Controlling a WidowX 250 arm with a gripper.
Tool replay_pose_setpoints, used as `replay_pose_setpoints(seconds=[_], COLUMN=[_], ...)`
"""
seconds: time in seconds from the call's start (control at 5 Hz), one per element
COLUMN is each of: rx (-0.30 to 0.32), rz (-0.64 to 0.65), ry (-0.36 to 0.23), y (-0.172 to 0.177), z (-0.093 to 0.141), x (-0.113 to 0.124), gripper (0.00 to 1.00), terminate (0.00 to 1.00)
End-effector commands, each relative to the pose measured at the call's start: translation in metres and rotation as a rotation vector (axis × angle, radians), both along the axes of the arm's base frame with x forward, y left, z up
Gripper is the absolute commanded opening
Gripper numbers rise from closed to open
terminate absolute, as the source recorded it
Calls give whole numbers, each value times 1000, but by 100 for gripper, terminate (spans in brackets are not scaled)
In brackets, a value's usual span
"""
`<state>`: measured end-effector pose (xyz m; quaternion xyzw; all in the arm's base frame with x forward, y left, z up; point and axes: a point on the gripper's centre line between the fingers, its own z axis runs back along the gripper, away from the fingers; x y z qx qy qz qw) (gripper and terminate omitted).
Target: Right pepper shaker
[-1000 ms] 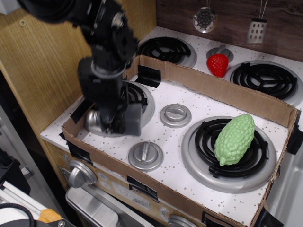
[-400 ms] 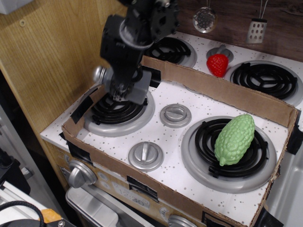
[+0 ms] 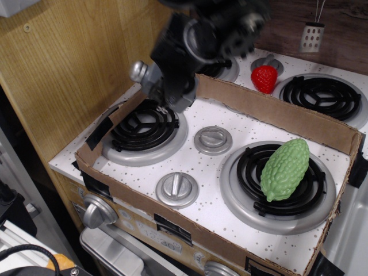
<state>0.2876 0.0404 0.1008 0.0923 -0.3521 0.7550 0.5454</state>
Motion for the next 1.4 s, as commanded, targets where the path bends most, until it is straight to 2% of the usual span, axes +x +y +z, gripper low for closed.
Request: replay_pose_setpoints(seconds=[0.0, 0.2, 0.4, 0.6, 0.8, 1.2], rx=[178, 285, 401, 487, 582, 705], rz=[-31, -28, -16, -25, -63, -83], ry=[-73, -92, -41, -10, 71, 187], y=[-10, -11, -7, -1, 13, 36], z=[-9, -16, -30, -42, -48, -64], x=[12, 12, 5, 3, 3, -8], gripper=[0, 0, 0, 0, 0, 0], terminate=[0, 0, 0, 0, 0, 0])
